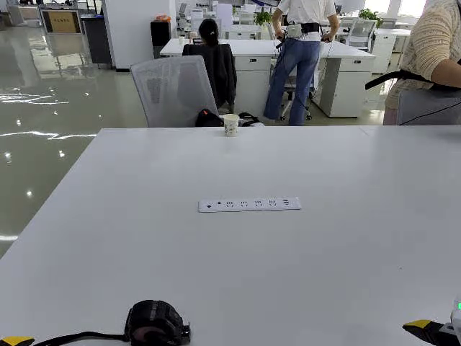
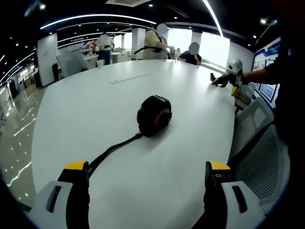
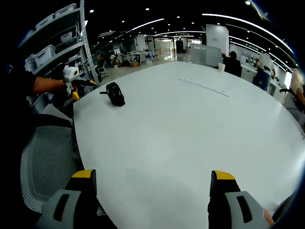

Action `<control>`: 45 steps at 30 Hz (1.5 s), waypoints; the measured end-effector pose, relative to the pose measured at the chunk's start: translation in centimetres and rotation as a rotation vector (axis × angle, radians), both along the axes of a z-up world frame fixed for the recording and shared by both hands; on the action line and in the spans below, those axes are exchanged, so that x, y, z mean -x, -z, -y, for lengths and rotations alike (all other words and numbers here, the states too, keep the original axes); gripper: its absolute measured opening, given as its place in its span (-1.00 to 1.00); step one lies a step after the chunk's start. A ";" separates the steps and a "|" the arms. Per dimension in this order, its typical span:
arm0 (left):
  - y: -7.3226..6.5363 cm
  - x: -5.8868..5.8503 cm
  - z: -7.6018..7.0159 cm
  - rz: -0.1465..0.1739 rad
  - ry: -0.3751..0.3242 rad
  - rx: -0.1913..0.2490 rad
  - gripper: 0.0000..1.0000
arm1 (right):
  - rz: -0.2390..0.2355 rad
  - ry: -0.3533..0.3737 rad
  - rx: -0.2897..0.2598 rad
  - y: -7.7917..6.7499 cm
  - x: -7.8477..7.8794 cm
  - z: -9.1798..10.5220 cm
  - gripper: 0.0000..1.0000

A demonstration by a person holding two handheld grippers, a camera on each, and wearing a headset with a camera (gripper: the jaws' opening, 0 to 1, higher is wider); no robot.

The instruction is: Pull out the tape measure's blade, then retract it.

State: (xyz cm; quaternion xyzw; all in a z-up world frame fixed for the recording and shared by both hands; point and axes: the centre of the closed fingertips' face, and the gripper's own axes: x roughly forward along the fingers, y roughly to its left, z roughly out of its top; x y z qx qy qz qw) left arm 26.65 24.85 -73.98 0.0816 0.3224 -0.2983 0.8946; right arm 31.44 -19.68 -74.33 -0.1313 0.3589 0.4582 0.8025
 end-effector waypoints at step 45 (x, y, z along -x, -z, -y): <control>-0.7 -5.7 5.2 -0.105 0.441 -0.186 0.93 | 0.083 -0.237 0.006 -1.1 -3.7 -7.9 0.99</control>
